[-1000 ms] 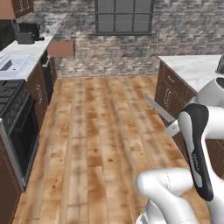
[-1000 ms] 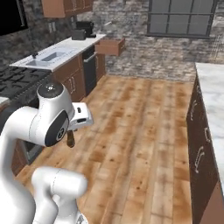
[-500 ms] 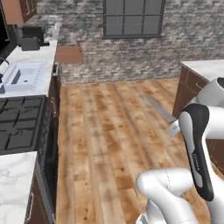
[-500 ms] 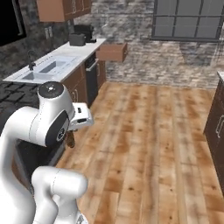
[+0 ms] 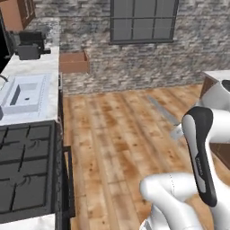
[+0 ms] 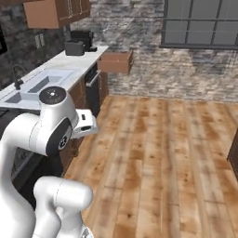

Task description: Pick up the metallic utensils from the counter and place them in the open drawer. Make sure not to pick up any wooden utensils.

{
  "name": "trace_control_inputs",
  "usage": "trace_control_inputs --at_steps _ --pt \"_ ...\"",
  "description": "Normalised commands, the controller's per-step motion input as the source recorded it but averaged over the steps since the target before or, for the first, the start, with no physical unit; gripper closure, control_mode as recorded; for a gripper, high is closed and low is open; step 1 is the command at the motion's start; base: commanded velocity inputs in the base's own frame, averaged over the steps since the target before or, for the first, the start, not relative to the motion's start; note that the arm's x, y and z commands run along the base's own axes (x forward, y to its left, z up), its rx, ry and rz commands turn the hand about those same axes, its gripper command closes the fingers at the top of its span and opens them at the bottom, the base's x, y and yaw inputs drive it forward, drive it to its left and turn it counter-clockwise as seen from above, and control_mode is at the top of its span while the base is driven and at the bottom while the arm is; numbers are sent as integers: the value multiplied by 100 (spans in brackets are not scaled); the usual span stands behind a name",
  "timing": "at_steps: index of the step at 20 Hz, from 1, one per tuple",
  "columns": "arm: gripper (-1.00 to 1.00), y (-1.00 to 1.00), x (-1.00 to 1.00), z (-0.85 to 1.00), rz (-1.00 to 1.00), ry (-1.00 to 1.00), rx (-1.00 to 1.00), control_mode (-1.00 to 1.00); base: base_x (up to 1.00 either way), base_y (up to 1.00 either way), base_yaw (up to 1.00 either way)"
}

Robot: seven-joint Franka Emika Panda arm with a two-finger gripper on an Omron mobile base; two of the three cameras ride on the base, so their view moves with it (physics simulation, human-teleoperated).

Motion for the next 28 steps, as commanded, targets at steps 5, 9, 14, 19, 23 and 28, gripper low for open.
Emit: trace_control_inputs --at_steps 5,9,14,19,23,28 --pt "100 0 0 0 0 0 0 100 100 -3 -1" --pt "100 0 0 0 0 0 0 100 100 -8 0" --pt "100 0 0 0 0 0 0 100 100 3 0" --pt "100 0 0 0 0 0 0 100 100 14 0" --pt "100 0 0 0 0 0 0 100 91 29 0" --pt "100 0 0 0 0 0 0 100 72 55 -4"
